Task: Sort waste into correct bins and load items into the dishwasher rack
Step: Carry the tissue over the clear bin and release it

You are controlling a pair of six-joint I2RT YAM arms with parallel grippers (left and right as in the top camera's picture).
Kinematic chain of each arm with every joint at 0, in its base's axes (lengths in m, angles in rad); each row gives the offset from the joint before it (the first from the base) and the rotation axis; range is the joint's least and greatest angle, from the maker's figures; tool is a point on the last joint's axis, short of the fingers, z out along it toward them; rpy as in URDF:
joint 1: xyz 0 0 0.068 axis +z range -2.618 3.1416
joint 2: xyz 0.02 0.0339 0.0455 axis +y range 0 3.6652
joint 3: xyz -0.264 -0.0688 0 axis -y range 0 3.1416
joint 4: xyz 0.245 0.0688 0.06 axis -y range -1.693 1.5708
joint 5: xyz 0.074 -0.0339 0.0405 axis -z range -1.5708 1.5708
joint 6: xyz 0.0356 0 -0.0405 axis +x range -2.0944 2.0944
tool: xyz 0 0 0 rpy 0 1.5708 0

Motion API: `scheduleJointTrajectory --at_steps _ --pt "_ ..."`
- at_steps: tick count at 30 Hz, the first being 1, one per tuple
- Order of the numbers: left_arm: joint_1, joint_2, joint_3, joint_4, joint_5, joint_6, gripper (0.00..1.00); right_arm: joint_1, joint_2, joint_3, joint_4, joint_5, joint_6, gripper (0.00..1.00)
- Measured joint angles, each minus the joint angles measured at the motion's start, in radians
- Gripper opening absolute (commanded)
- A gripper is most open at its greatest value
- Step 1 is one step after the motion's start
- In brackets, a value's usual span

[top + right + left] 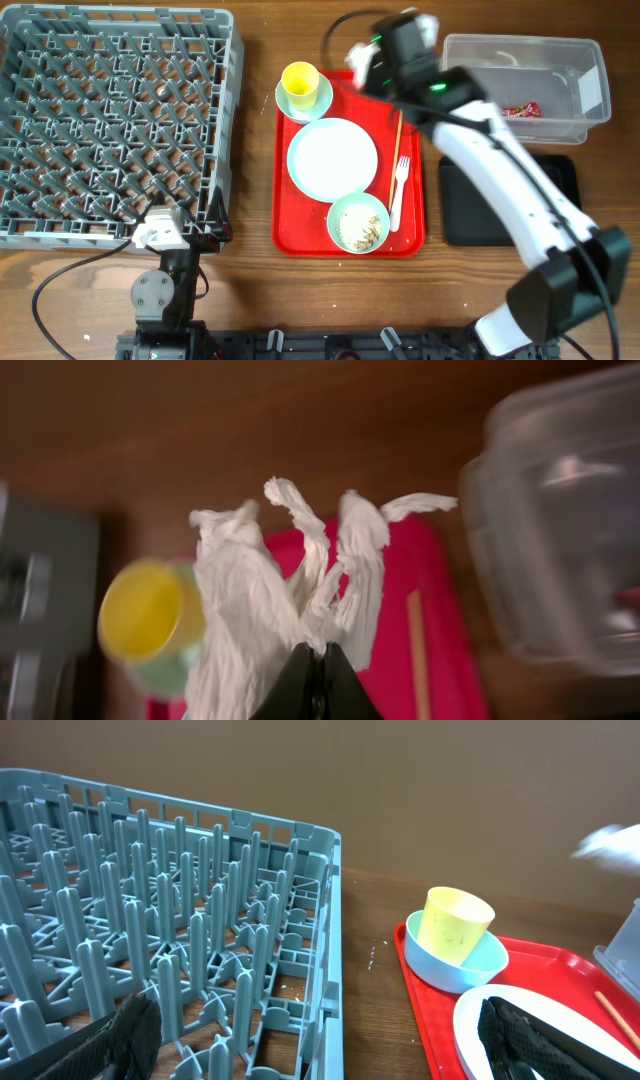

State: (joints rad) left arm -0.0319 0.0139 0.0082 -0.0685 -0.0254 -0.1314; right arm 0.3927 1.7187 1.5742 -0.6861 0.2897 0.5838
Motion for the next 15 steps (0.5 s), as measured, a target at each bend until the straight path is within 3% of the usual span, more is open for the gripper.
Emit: scheduleJointTrajectory --at_steps 7,8,9,10,15 --pt "0.000 0.000 0.000 0.000 0.000 0.000 1.00 -0.224 0.030 0.003 0.037 0.108 0.003 0.06" --pt "0.000 0.000 0.000 0.000 0.000 0.000 1.00 -0.251 0.042 0.003 0.045 0.112 0.004 0.26" --pt "0.000 0.000 0.000 0.000 0.000 0.000 1.00 -0.285 0.058 0.001 0.053 0.117 0.006 0.68" --pt "0.000 0.000 0.000 0.000 0.000 0.000 1.00 -0.303 0.068 0.001 0.056 0.120 0.012 0.98" --pt "0.000 0.000 0.000 0.000 0.000 0.000 1.00 -0.374 0.118 -0.005 0.013 0.121 0.015 1.00"
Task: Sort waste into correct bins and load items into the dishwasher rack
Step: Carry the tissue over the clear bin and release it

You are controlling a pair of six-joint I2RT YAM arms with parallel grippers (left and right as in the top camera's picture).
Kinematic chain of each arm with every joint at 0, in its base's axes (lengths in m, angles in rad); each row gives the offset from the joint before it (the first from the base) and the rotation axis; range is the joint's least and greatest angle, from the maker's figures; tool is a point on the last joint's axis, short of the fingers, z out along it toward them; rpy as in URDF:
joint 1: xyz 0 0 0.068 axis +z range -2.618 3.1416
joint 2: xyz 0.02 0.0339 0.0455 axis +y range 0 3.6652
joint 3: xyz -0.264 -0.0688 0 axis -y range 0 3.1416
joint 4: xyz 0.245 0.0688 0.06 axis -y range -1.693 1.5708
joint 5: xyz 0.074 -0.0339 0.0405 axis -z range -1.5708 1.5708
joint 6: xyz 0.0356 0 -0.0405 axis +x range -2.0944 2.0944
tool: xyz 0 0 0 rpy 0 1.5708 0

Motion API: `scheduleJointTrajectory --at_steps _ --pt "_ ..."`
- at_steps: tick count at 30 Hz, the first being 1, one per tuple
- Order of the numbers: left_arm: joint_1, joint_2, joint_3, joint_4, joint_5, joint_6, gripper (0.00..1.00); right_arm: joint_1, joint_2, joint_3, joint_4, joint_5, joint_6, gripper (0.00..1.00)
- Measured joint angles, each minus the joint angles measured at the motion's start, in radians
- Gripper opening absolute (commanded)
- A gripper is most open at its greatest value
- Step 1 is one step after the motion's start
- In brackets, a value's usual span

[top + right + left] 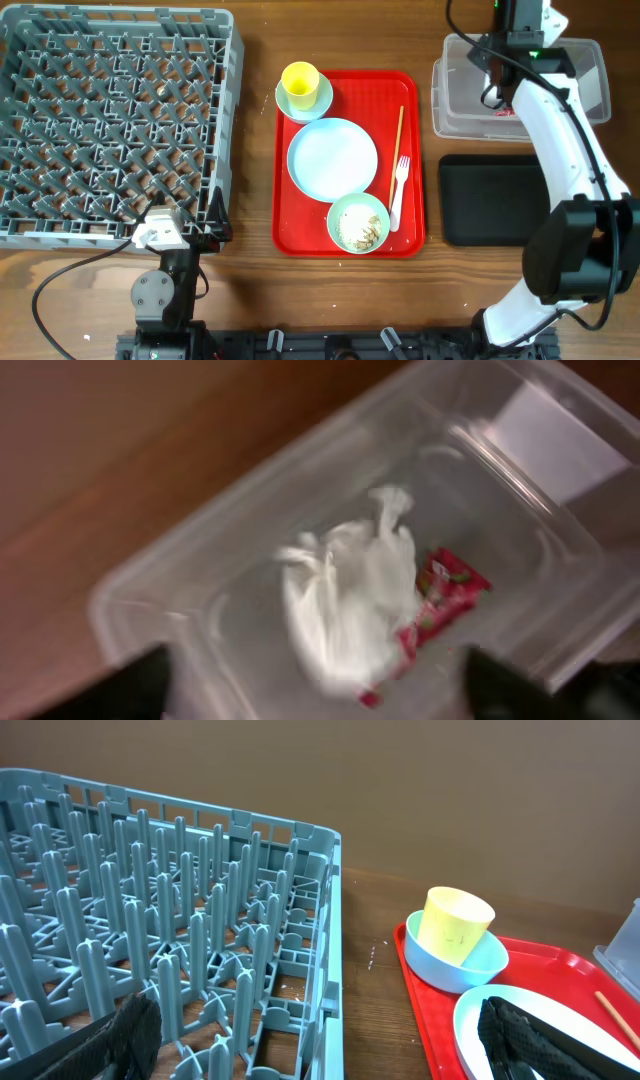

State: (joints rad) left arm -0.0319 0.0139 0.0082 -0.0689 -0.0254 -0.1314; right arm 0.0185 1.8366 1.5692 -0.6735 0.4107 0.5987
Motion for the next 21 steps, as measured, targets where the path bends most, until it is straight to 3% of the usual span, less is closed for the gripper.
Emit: scheduleJointTrajectory --at_steps 6,14,21 --pt "0.000 0.000 0.000 0.000 0.000 0.000 1.00 -0.001 -0.031 -0.009 -0.057 -0.005 0.000 1.00" --pt "0.000 0.000 0.000 0.000 0.000 0.000 1.00 -0.011 -0.360 -0.009 -0.136 -0.010 0.000 1.00" --pt "0.000 0.000 0.000 0.000 0.000 0.000 1.00 -0.180 -0.426 -0.008 -0.269 0.003 0.000 1.00"
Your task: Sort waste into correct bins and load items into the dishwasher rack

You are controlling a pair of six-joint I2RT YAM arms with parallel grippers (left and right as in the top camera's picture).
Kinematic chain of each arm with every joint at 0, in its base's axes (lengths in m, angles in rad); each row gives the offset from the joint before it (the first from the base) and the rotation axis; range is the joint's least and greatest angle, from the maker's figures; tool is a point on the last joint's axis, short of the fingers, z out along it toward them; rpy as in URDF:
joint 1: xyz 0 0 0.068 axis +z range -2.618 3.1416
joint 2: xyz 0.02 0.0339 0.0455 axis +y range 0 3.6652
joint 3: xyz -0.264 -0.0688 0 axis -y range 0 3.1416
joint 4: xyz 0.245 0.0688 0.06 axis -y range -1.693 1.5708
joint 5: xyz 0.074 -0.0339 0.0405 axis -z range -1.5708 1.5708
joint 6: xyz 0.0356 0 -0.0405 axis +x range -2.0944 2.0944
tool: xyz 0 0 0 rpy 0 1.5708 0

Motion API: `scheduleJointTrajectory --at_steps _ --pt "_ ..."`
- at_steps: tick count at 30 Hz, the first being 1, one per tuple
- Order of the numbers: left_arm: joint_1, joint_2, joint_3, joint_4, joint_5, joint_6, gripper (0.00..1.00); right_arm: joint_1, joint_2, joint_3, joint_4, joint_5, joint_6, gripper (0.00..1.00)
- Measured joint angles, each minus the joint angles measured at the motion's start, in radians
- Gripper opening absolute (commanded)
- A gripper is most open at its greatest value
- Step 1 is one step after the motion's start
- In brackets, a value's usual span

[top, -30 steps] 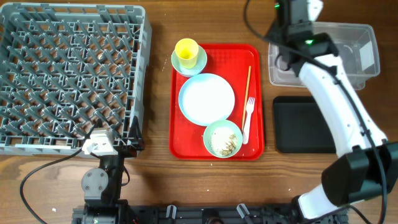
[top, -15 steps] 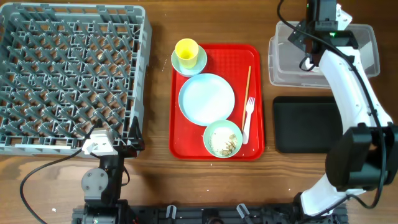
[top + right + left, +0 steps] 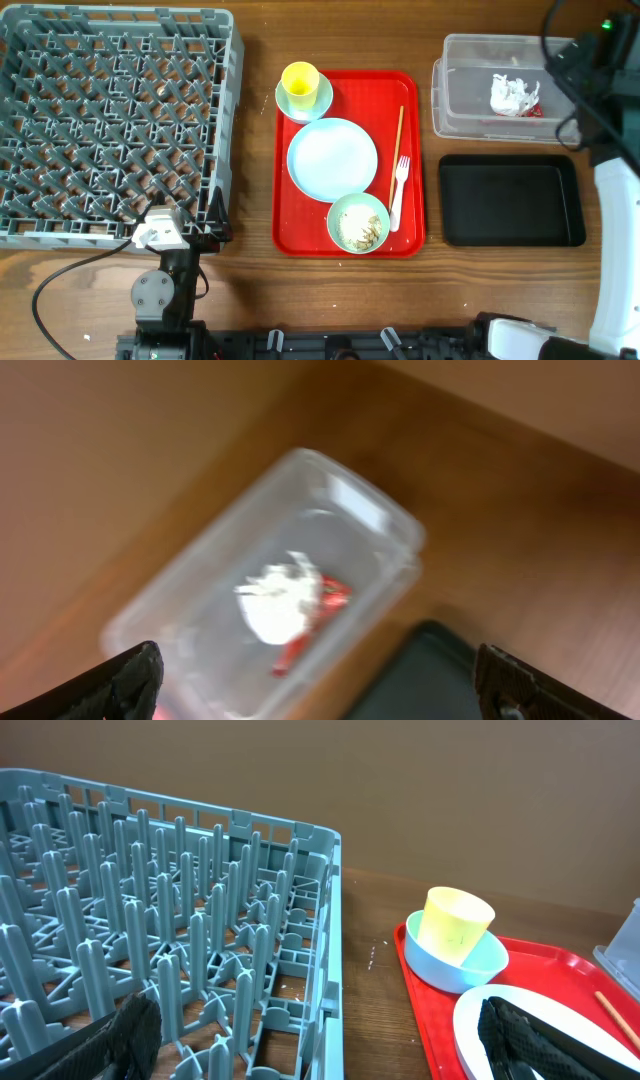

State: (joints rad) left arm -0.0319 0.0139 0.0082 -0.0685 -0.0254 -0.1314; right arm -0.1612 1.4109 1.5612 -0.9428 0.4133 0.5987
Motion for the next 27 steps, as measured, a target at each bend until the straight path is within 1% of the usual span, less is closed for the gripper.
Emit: scheduleJointTrajectory --at_steps 5,18,20,21,23,26,27 --pt "0.000 0.000 0.000 0.000 0.000 0.000 1.00 -0.106 0.018 -0.001 -0.084 -0.014 0.000 1.00" --pt "0.000 0.000 0.000 0.000 0.008 0.000 1.00 -0.115 0.019 -0.001 -0.085 -0.047 0.000 1.00" --pt "0.000 0.000 0.000 0.006 0.079 -0.010 1.00 -0.115 0.019 -0.001 -0.086 -0.047 0.000 1.00" --pt "0.000 0.000 0.000 0.012 0.124 -0.035 1.00 -0.115 0.019 -0.001 -0.086 -0.047 0.000 0.99" --pt "0.000 0.000 0.000 0.031 0.244 -0.112 1.00 -0.115 0.019 -0.001 -0.086 -0.047 0.000 1.00" --pt "0.000 0.000 0.000 0.046 0.510 -0.307 1.00 -0.115 0.019 -0.001 -0.086 -0.047 0.000 1.00" --pt "0.000 0.000 0.000 0.050 0.555 -0.342 1.00 -0.115 0.019 -0.001 -0.086 -0.047 0.000 1.00"
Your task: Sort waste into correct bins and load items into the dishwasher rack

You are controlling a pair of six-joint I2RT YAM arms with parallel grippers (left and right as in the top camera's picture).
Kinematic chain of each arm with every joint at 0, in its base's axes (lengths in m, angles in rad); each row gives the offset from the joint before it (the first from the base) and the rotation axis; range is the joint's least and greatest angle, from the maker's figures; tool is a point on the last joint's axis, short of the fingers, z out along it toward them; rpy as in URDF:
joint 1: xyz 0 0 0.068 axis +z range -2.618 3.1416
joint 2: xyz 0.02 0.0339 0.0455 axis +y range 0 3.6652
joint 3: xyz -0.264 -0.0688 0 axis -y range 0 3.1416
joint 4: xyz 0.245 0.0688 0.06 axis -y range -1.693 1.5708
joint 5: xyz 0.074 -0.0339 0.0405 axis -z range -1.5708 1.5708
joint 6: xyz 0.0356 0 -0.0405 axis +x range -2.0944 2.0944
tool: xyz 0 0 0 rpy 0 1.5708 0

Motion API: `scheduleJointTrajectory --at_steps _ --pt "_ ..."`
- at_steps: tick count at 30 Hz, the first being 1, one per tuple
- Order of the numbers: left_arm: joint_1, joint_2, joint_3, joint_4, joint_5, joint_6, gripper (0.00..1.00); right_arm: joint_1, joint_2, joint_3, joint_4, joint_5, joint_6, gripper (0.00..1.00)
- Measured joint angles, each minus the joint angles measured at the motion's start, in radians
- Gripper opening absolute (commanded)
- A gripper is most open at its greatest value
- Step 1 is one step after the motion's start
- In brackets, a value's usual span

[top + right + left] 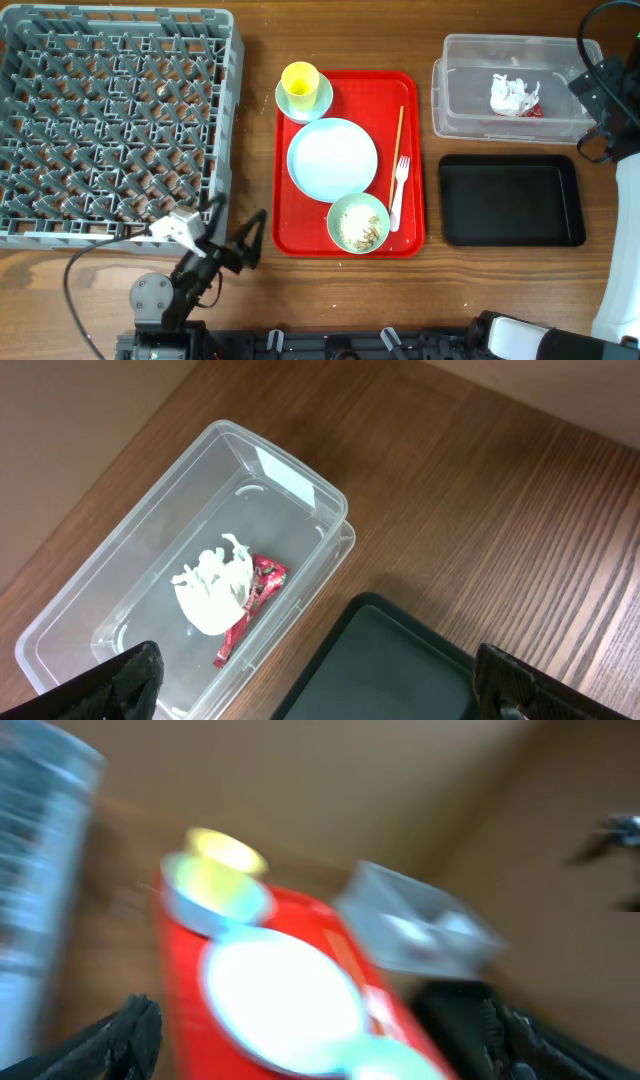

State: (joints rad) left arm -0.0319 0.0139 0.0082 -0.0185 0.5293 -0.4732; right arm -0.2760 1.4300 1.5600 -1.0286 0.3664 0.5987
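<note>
On the red tray (300, 235) sit a yellow cup (300, 79) in a pale bowl, a white plate (332, 157), a bowl of food scraps (358, 222), a white fork (398, 190) and a wooden chopstick (397, 140). The grey dishwasher rack (120, 120) stands at the left. A clear bin (470, 100) holds a white napkin (212, 592) and a red wrapper (245, 618). My left gripper (235, 240) is open near the tray's front left corner; its view is blurred. My right gripper (320, 705) is open, high over the bin's right end.
A black tray (512, 200) lies in front of the clear bin. Bare wooden table lies between the rack and the red tray, and along the front edge where the left arm's cable runs.
My left gripper has swung right, from facing the rack to facing the red tray and clear bin. The right gripper stays open high over the bin, its view now sharp.
My right gripper was shut on the white napkin above the tray's back edge. Then it was open over the clear bin with the napkin in the bin. Then it was higher and further right, the napkin still lying there. Now the left gripper has turned toward the tray.
</note>
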Motion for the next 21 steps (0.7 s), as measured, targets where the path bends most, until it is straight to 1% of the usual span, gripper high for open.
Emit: scheduleJointTrajectory --at_steps 2,5,8,10,13,15,17,21 --pt "0.000 0.000 0.000 0.023 0.083 -0.074 1.00 0.000 0.000 0.000 0.000 0.000 0.000 1.00" --pt "0.000 0.000 0.000 0.026 0.142 -0.132 1.00 0.000 0.000 0.000 0.000 0.000 0.000 1.00" --pt "0.000 0.000 0.000 0.001 0.123 -0.156 1.00 0.000 0.000 0.000 0.000 0.000 0.000 1.00" --pt "0.000 0.000 0.000 -0.019 0.051 -0.157 1.00 0.000 0.000 0.000 0.000 0.000 0.000 1.00" --pt "0.000 0.000 0.000 -0.019 -0.053 -0.111 1.00 0.000 0.000 0.000 0.000 0.000 0.000 1.00" --pt "0.000 0.000 0.000 -0.019 -0.143 -0.058 1.00 0.000 0.000 0.000 0.000 0.000 0.000 1.00" --pt "0.000 0.000 0.000 -0.014 -0.233 0.019 1.00 0.000 0.000 0.000 0.000 0.000 0.000 1.00" --pt "0.000 0.000 0.000 -0.004 -0.298 0.166 1.00 0.000 0.000 0.000 0.000 0.000 0.000 1.00"
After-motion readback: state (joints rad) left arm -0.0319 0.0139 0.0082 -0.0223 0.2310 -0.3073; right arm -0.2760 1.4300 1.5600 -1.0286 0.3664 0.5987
